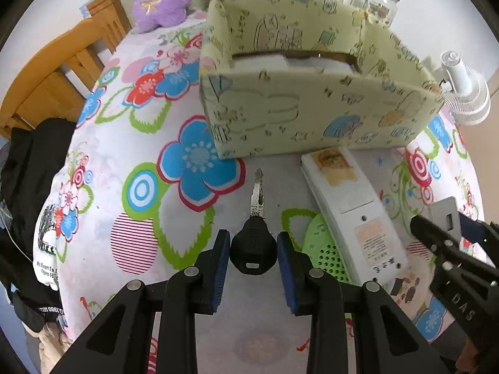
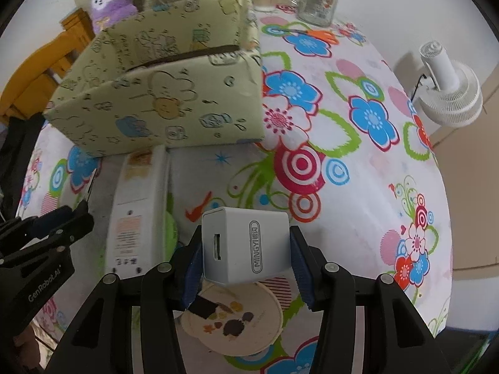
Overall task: Organize rigid objects
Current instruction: 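Lift the black key with the left tool while the right carries the white plug toward the box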
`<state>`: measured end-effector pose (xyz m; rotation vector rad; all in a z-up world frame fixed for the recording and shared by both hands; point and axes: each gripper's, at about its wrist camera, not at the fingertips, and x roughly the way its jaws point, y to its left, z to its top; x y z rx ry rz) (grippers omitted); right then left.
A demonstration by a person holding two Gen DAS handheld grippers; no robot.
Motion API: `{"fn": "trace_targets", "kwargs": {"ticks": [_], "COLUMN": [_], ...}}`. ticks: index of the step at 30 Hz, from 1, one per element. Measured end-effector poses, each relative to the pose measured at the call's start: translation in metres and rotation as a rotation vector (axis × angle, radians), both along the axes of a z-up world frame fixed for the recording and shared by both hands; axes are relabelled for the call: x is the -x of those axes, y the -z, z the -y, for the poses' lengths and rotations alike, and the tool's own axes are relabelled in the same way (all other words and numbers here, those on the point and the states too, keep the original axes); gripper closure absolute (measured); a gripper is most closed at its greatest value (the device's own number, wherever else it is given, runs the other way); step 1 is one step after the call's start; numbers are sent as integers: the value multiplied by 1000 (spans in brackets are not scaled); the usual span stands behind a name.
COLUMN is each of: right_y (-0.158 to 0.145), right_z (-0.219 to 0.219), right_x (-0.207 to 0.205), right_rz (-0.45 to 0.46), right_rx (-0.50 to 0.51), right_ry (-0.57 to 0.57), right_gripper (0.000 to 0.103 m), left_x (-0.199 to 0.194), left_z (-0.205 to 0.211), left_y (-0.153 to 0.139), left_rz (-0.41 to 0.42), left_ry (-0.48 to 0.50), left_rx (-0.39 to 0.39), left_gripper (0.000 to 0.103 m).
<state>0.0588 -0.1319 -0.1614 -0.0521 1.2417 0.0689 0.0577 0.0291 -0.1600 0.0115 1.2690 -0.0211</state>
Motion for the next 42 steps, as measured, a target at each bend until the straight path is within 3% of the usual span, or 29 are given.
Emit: {"fn": "trace_targets", "kwargs": {"ticks": [23, 32, 42], "right_y": [-60, -81, -102], "right_z": [-12, -5, 3], "right_x": [10, 14, 14], "right_rz": [104, 148, 188], "right_rx": [-30, -39, -49], "right_ry": [-84, -85, -75], "right_gripper": [49, 49, 49], "left_x": [17, 22, 21], "left_z": [23, 37, 45], "left_y": [-64, -85, -105], "left_rz": [102, 138, 185], "left_ry": [2, 22, 30], "left_rx": [-4, 18, -8], "left_gripper": [72, 72, 72]}}
